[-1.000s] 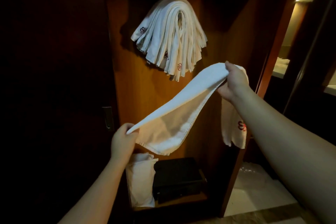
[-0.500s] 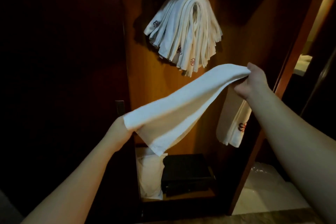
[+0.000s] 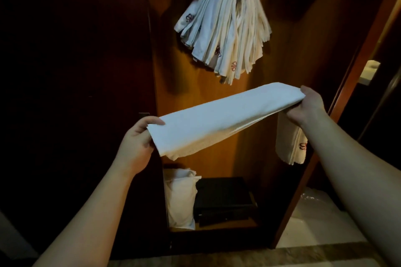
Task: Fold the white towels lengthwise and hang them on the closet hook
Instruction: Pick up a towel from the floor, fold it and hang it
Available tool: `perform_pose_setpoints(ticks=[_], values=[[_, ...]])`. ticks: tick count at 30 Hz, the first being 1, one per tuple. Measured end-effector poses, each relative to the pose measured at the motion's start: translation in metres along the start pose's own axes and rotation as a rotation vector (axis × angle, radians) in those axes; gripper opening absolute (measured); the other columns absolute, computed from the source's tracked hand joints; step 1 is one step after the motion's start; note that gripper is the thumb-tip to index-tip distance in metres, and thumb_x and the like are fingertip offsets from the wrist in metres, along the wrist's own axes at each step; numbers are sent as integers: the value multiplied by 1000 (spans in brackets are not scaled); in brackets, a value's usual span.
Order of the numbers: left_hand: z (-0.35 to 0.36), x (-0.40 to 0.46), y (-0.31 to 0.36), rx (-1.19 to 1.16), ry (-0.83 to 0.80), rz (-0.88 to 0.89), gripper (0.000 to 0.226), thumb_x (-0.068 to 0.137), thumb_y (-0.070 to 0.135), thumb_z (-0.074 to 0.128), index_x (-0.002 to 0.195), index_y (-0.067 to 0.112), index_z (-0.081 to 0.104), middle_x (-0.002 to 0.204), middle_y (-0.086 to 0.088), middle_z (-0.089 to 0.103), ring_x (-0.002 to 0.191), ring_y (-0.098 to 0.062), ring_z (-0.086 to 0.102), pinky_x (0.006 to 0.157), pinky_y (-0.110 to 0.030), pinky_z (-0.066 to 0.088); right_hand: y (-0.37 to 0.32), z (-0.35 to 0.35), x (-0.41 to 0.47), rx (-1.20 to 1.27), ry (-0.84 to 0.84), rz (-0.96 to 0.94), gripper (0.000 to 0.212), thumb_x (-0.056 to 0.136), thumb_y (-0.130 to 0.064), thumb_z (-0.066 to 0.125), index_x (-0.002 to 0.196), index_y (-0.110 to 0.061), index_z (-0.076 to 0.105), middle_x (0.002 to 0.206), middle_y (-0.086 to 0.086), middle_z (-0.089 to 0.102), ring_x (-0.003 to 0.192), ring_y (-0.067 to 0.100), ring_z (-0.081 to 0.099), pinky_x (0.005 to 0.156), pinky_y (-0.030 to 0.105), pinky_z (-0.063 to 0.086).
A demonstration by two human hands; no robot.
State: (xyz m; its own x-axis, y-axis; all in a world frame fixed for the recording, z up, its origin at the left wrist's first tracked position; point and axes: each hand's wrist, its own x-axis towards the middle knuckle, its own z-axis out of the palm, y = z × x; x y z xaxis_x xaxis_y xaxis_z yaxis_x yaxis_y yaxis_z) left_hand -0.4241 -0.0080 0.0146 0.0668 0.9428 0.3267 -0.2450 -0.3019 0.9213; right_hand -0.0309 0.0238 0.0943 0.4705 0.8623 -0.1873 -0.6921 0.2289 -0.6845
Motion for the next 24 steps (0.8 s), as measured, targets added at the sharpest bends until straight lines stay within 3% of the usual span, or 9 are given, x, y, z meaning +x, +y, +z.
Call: perform_pose_setpoints(ticks=[4,7,11,13,17,20,24], values=[[-3,-5,-5,-118,-118,15,46,96,-2,33,67,18,62,107,3,71,111,-26,65,73,-36,54,1,-1,-1,-29,45,-2,29,96,-19,63,122,-8,61,98,16,77,81,34,76,64,49,62],[-1,-9,-13,-200,-59,14,38,96,16,30,67,13,53,111,-3,67,118,-30,60,79,-40,49,1,-1,-5,-36,20,-3,26,100,-21,57,121,-6,58,92,18,77,79,36,76,58,48,60],[6,-8,-22,-225,67,-51,29,94,33,52,70,17,51,107,3,69,110,-31,65,66,-34,54,-2,4,-8,-61,-85,-1,31,105,-29,46,125,-7,54,96,19,77,84,35,76,57,48,60],[7,-6,-29,-183,34,-128,21,88,18,66,72,23,53,118,-1,63,112,-32,63,57,-34,57,-6,8,-11,-119,-145,1,41,106,-37,40,133,-8,51,108,19,75,96,37,74,64,51,60],[4,-3,-46,-139,-22,-240,39,86,-13,56,74,24,53,131,-14,52,118,-40,59,59,-29,57,-17,16,-18,-155,-216,24,53,107,-44,35,146,-9,41,124,22,68,108,41,69,68,56,59],[5,-1,-62,-172,4,-306,42,85,-18,49,82,23,55,134,-17,49,113,-40,62,60,-28,57,-19,26,-26,-106,-232,23,49,108,-38,37,143,-6,40,110,26,72,93,44,72,65,58,58],[22,0,-87,-117,156,-471,43,91,-12,45,109,25,58,126,-14,49,105,-37,62,57,-29,57,-15,48,-38,-42,-269,47,44,107,-36,38,136,-3,44,112,29,70,90,45,73,68,59,58]])
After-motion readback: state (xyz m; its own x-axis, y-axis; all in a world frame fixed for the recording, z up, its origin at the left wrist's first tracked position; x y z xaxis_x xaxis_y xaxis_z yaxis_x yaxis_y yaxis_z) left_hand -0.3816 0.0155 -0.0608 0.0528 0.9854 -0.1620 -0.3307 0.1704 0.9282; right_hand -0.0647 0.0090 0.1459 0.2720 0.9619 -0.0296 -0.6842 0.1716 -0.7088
